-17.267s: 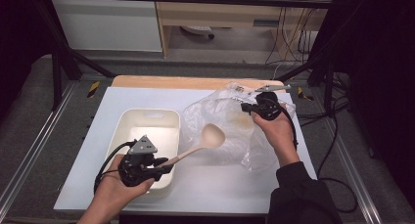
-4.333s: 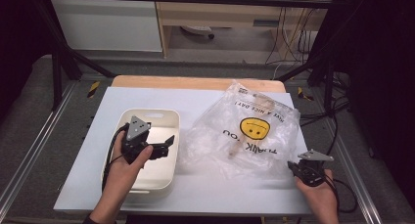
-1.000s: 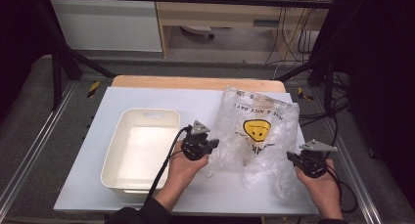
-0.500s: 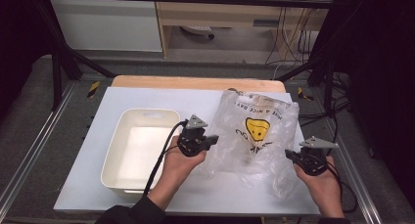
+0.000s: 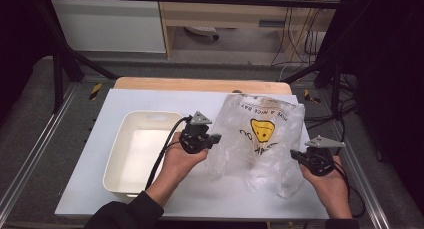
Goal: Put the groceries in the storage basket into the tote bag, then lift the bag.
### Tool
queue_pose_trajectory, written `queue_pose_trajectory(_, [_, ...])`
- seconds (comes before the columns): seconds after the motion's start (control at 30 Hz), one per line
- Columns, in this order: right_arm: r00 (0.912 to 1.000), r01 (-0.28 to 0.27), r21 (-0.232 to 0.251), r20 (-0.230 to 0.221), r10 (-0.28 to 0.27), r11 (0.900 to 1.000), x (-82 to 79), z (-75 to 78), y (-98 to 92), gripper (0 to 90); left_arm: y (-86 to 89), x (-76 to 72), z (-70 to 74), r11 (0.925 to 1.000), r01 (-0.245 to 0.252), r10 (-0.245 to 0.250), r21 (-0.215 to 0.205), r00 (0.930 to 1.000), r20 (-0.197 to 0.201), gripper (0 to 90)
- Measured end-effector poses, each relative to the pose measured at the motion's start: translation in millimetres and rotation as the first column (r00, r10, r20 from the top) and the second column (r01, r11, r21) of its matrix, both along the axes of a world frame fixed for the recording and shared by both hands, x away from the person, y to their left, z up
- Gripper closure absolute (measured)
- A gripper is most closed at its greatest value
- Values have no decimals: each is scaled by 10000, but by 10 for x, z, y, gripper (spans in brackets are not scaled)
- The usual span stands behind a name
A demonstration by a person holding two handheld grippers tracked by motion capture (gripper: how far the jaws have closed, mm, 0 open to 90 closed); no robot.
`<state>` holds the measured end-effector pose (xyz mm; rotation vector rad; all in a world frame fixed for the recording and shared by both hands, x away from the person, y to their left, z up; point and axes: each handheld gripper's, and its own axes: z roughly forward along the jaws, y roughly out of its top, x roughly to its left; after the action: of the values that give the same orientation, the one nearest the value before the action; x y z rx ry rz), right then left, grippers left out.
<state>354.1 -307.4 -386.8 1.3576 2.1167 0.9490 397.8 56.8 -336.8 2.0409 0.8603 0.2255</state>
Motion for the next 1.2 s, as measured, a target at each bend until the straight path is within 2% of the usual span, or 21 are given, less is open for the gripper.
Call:
queue_pose_trajectory(0.67, [10000,56,36,43,-57,10000,-44,33,-95,900,107,103,91,9999,-48,50,160,9999,-131,900])
queue_pose_trajectory(1.2, [9998,-166,143,51,166,9998,28,135,-72,900,249,264,236,9994,-186,192,280,9995,-241,900])
